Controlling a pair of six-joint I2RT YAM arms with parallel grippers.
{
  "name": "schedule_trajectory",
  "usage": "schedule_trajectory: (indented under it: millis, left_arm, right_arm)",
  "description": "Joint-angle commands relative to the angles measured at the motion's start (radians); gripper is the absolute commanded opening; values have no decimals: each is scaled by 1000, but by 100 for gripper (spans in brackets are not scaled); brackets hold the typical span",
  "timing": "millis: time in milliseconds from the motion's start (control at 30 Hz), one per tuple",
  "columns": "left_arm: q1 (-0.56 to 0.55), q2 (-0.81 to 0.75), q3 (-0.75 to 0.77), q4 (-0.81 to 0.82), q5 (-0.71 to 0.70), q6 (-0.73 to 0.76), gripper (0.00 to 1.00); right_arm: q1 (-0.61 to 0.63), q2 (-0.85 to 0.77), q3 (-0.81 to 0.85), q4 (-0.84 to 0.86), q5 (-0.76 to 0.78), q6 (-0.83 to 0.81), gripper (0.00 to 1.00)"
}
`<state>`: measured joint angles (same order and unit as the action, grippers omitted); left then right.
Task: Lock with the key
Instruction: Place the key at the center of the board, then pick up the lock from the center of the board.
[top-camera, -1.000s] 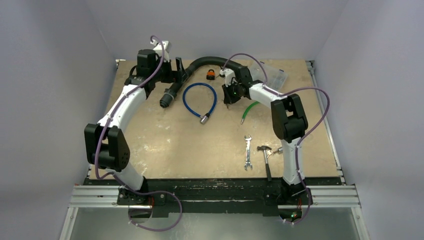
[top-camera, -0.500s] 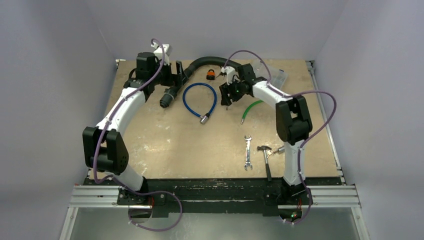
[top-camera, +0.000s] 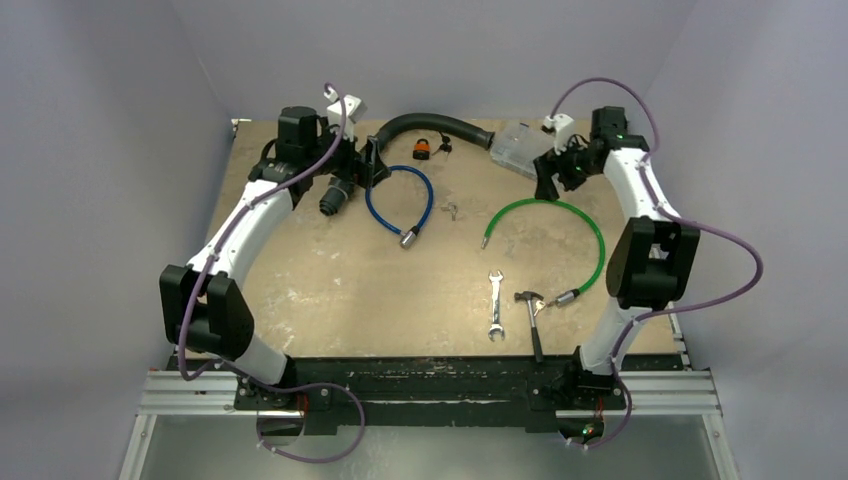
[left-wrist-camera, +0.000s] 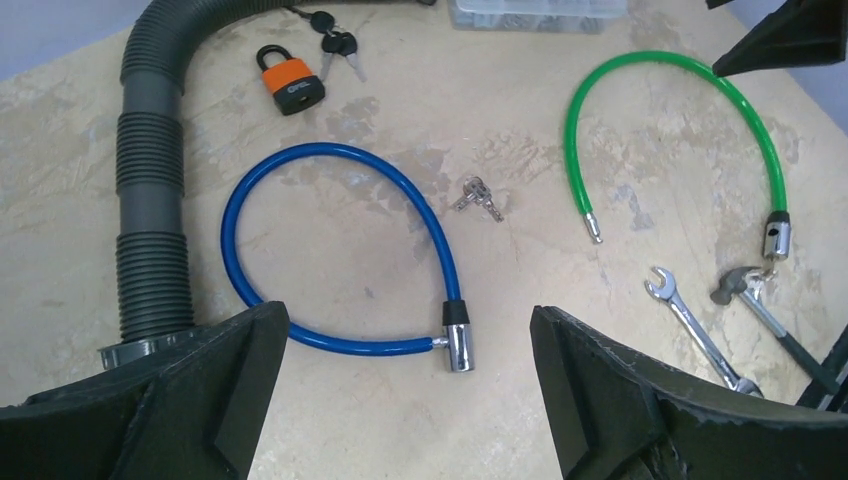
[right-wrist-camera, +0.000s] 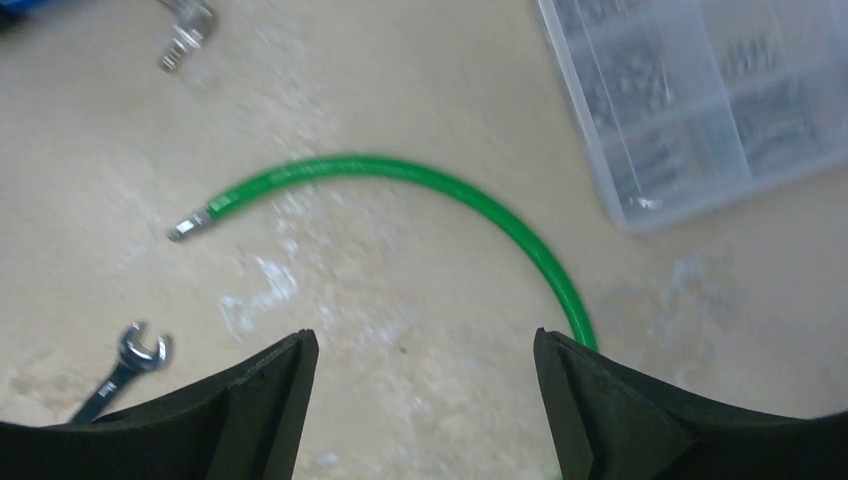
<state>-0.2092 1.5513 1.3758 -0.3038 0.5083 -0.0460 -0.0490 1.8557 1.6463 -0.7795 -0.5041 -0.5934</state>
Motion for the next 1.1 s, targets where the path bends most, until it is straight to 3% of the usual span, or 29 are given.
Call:
schedule_trajectory:
  millis: [0, 133, 267, 633, 1067]
  left_arm:
    - [-90, -75, -19, -2, -91, 112, 100]
    - [-118, -99, -29, 30, -253, 40, 100]
    - [-108, -137, -70, 72, -286, -11, 100]
    - [-107, -188, -82, 64, -232, 19, 100]
    - [-107, -184, -75, 67, -211, -9, 100]
  right_arm:
    - [-106, -42, -52, -124, 83, -126, 87]
    - [-201, -9, -72, -130, 173, -158, 84]
    - [-236, 16, -111, -84, 268, -174, 79]
    - [-250, 89, -200, 10, 358, -159, 66]
    - [-280, 122, -195, 11, 343, -134, 54]
